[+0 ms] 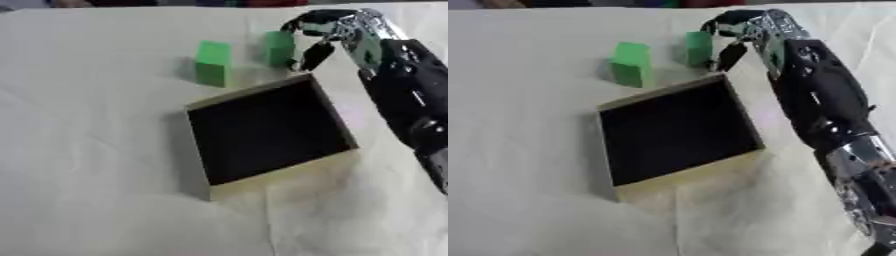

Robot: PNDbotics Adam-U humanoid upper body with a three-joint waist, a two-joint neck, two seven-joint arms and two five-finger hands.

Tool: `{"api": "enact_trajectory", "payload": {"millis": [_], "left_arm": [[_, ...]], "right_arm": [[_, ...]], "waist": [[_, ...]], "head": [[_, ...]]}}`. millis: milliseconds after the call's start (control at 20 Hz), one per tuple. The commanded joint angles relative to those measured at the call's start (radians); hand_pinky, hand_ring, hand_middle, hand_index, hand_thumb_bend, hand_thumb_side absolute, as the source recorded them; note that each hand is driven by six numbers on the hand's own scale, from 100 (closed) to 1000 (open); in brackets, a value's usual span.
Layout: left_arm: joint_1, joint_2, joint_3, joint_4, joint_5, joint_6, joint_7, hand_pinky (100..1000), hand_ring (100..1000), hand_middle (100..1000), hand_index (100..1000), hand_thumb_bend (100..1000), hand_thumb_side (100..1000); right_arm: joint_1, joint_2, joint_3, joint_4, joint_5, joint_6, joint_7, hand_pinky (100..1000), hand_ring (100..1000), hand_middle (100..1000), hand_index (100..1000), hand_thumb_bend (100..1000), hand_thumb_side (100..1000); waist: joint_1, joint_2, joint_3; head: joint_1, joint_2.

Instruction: Pick up objects on the table and place them in the box.

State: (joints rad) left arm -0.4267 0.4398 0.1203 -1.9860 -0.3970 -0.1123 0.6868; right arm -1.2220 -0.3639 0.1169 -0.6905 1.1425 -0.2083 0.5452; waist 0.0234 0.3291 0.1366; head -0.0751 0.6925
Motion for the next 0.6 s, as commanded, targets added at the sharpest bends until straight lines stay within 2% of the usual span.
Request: {"api": "enact_trajectory", "payload": {"millis": [50,100,150,200,250,300,600], "left_arm": [[-0.012,0.017,0.003,-0.014,0.002,-0.001,0.002,801,697,712,908,306,827],[-0.012,0.017,0.003,-0.014,0.002,0.0,0.002,800,697,712,908,305,829],[-0.012,0.017,0.004,-0.014,0.001,0.0,0.003,799,697,712,908,305,829],[-0.012,0.017,0.004,-0.014,0.001,0.0,0.003,799,697,713,908,304,830],[-0.012,0.017,0.004,-0.014,0.001,0.001,0.003,799,697,713,908,304,830],[-0.012,0.017,0.004,-0.014,0.001,0.001,0.003,799,697,713,908,304,830],[-0.012,0.018,0.005,-0.014,0.001,0.002,0.003,799,697,714,908,304,830]], "right_arm": [[-0.021,-0.023,-0.009,-0.004,0.013,-0.002,0.004,904,975,889,1000,232,301],[-0.019,-0.022,-0.011,-0.005,0.012,0.0,0.001,884,946,777,985,144,314],[-0.017,-0.02,-0.013,-0.006,0.009,0.003,-0.008,881,942,757,973,144,318],[-0.016,-0.019,-0.014,-0.008,0.005,0.006,-0.019,872,927,697,932,133,331],[-0.016,-0.019,-0.015,-0.011,-0.001,0.009,-0.032,871,925,688,927,131,332],[-0.016,-0.019,-0.014,-0.014,-0.006,0.013,-0.044,862,908,626,883,113,347],[-0.018,-0.02,-0.008,-0.028,-0.042,0.037,-0.105,858,898,603,867,100,390]], "waist": [[0.002,-0.018,0.002],[0.002,-0.017,0.004],[0.002,-0.016,0.006],[0.002,-0.015,0.007],[0.002,-0.015,0.007],[0.002,-0.015,0.007],[0.002,-0.017,0.005]], "head": [[-0.004,-0.011],[-0.005,-0.012],[-0.006,-0.013],[-0.006,-0.013],[-0.006,-0.014],[-0.006,-0.013],[-0.005,-0.012]]}}
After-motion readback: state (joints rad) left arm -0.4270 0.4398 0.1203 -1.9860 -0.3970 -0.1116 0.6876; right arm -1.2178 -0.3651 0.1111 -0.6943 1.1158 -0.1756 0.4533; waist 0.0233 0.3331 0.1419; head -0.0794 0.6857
